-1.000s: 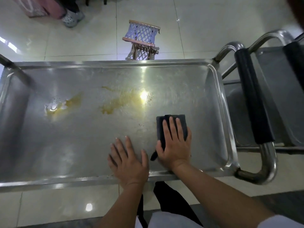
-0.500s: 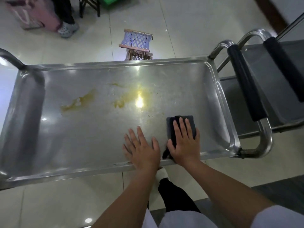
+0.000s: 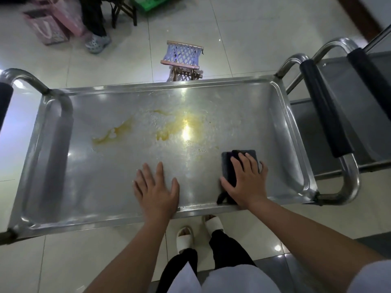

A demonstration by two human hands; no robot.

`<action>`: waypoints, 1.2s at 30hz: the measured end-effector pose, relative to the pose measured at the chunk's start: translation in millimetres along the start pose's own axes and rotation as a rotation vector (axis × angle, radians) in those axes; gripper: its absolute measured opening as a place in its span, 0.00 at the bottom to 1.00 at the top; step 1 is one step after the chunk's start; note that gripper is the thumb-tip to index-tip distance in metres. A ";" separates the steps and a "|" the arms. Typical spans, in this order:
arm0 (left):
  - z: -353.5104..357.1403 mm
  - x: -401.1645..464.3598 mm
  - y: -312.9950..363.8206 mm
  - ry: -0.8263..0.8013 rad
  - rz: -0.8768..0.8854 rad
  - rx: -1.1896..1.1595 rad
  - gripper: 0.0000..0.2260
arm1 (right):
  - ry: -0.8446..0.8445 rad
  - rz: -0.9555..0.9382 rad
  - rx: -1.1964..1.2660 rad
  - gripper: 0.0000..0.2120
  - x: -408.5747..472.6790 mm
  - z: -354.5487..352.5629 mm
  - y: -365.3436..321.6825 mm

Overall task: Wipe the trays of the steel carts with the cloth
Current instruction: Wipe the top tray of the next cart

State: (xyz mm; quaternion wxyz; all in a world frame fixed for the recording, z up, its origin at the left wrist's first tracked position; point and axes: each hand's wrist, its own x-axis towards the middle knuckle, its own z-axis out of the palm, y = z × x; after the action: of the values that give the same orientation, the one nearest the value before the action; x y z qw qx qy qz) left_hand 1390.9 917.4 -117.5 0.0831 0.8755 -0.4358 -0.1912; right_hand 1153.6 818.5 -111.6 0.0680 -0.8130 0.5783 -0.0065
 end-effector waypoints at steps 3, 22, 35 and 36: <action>2.7 0.5 0.5 0.008 0.004 0.058 0.32 | 0.048 -0.013 -0.030 0.34 4.0 3.9 0.3; 16.0 21.1 9.7 0.039 0.048 0.154 0.33 | 0.130 0.127 -0.011 0.34 99.0 16.2 -9.3; 15.7 25.3 15.1 0.026 0.017 0.137 0.34 | 0.054 0.020 0.029 0.32 265.0 -2.4 -45.5; 15.4 25.3 15.5 0.035 0.021 0.132 0.34 | 0.055 0.020 0.024 0.32 274.9 -3.0 -49.6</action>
State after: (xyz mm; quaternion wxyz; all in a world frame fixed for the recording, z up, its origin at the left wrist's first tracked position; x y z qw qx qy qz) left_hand 1387.1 888.2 -133.3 0.0347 0.8778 -0.4550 -0.1457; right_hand 1290.9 575.4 -121.5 0.0622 -0.8059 0.5878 -0.0351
